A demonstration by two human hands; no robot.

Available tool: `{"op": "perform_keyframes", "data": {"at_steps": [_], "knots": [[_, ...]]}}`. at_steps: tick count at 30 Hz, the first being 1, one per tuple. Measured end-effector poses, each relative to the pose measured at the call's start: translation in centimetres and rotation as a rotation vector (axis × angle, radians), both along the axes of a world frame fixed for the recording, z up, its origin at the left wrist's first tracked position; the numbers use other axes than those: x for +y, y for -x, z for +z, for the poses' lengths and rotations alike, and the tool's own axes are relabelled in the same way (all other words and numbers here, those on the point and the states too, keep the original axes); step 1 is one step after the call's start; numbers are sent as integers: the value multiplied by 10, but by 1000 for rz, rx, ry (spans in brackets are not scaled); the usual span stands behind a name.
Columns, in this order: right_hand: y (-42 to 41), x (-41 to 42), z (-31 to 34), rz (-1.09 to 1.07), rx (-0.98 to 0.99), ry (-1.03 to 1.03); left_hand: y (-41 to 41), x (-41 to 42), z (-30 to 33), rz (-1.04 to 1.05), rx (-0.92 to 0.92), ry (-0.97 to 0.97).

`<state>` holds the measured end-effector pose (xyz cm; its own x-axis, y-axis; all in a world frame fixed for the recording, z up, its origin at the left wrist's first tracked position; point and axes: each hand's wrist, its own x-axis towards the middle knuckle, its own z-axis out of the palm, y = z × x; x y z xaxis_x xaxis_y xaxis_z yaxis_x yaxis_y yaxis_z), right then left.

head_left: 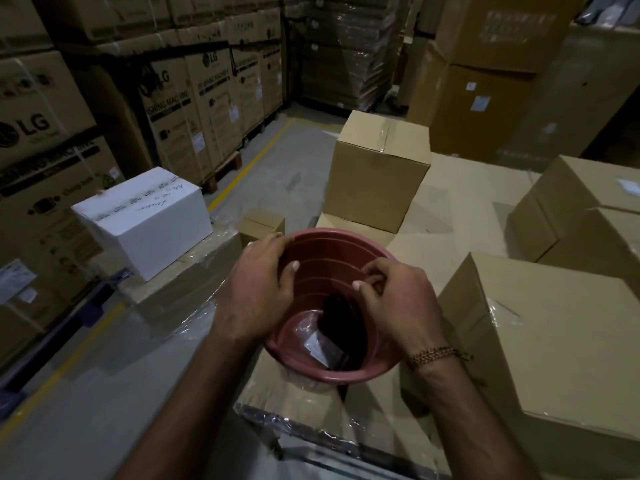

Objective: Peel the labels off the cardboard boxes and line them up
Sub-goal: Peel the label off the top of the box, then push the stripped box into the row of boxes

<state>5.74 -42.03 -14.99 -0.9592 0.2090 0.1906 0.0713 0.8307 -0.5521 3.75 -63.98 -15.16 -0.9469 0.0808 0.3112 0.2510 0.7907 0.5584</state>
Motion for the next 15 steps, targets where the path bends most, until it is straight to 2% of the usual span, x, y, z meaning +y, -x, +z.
{"op": "perform_keyframes", "data": {"at_steps": [9, 12, 15], "knots": [[-41, 46, 24, 67, 74, 203, -26, 66, 20, -12, 68, -13], [-60, 74, 31, 88, 45, 303, -40, 97, 30, -73, 90, -78], [-82, 107, 38, 76, 35, 283, -59, 135, 41, -164, 140, -139]]}}
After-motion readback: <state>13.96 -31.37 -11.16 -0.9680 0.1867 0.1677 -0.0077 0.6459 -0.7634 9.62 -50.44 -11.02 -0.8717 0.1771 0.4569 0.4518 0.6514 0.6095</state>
